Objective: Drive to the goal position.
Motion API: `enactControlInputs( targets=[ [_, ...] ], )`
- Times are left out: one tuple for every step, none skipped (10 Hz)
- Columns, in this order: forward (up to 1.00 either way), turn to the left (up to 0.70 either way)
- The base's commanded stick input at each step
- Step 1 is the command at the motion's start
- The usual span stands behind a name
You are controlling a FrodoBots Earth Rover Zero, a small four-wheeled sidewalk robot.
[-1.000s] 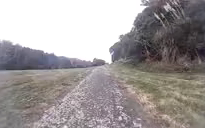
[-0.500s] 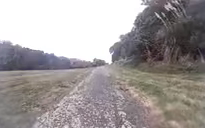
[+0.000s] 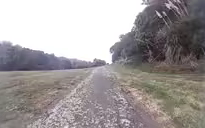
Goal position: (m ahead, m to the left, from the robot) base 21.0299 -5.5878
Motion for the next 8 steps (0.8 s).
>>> enactControlInputs(
  targets=[
    [0.45,0.27],
    [0.45,0.27],
    [0.45,0.25],
    [0.45,0.21],
    [0.45,0.0],
    [0.45,0.0],
    [0.45,0.0],
    [0.45,0.0]
  ],
)
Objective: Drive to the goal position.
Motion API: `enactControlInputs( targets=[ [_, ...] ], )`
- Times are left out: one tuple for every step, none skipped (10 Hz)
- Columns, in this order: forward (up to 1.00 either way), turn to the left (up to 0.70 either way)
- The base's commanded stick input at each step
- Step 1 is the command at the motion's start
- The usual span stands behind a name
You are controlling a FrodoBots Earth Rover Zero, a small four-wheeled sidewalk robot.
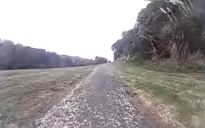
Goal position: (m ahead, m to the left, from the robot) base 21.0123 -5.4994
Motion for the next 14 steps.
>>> enactControlInputs(
  targets=[
    [0.45,0.0],
    [0.45,0.0],
    [0.45,0.0],
    [0.45,0.0],
    [0.45,0.0],
    [0.45,0.0],
    [0.45,0.0],
    [0.45,0.0],
    [0.45,0.0],
    [0.45,0.0],
    [0.45,0.0],
    [0.45,0.0],
    [0.45,-0.27],
    [0.45,-0.27]
  ],
)
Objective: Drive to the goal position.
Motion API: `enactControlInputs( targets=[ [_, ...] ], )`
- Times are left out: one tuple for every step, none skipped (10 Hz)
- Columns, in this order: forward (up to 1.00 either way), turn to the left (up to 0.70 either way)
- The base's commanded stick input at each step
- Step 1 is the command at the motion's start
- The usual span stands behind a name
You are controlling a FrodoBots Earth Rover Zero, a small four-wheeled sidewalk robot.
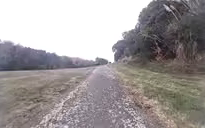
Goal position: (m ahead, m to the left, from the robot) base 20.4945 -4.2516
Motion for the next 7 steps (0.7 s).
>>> enactControlInputs(
  targets=[
    [0.45,-0.27],
    [0.45,-0.19],
    [0.45,-0.09],
    [0.45,0.0],
    [0.45,0.0],
    [0.45,0.0],
    [0.45,0.0]
  ],
)
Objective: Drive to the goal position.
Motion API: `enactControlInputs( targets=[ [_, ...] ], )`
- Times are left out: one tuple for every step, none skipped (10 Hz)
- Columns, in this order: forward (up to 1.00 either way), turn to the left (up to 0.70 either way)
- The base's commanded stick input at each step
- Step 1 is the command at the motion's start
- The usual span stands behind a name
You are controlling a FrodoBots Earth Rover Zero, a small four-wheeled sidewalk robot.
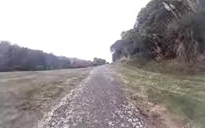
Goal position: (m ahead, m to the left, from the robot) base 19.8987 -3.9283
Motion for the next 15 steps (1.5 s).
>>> enactControlInputs(
  targets=[
    [0.45,0.0],
    [0.45,0.0],
    [0.45,0.0],
    [0.45,0.0],
    [0.45,0.0],
    [0.45,0.0],
    [0.45,0.0],
    [0.45,0.0],
    [0.45,0.0],
    [0.45,0.0],
    [0.45,0.0],
    [0.45,0.0],
    [0.45,0.0],
    [0.45,0.0],
    [0.45,0.0]
  ],
)
